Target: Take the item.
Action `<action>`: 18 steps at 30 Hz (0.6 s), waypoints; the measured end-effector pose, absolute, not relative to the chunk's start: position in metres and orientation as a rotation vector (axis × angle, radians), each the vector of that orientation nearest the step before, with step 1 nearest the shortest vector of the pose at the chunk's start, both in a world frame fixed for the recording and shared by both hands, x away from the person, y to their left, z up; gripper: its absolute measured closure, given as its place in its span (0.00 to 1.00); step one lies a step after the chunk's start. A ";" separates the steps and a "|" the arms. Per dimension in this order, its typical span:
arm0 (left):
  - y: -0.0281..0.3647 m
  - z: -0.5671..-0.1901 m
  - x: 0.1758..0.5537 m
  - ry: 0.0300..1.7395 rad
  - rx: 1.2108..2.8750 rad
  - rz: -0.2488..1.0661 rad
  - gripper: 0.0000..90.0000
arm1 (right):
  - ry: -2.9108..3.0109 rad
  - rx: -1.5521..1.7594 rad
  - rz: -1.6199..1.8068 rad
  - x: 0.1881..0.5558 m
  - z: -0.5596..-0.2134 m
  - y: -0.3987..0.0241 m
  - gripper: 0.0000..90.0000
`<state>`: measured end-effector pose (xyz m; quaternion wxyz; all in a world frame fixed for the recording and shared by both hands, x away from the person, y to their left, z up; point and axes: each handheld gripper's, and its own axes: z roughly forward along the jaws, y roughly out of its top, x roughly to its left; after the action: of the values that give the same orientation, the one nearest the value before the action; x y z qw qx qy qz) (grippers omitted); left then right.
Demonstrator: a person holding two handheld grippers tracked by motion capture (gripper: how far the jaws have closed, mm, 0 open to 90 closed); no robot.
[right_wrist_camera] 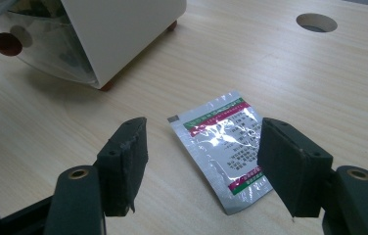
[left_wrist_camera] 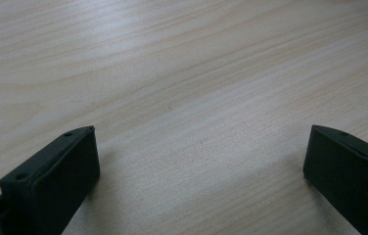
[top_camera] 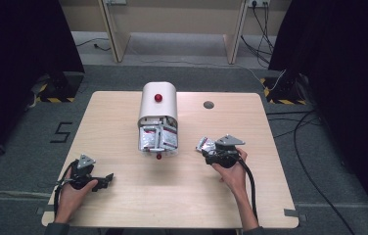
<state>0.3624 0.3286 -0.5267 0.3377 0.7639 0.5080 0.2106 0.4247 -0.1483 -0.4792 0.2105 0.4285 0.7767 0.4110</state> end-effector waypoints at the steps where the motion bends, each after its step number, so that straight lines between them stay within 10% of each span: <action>1: 0.329 -0.527 0.362 1.324 1.990 0.549 0.00 | 2.161 1.190 1.143 0.424 -0.479 -0.149 0.40; 18: 0.329 -0.527 0.362 1.325 1.990 0.550 0.00 | 2.161 1.211 1.148 0.408 -0.478 -0.158 0.38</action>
<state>0.3622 0.3286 -0.5267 0.3377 0.7635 0.5084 0.2109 0.4080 -0.1583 -0.4778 0.2042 0.4344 0.7748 0.4115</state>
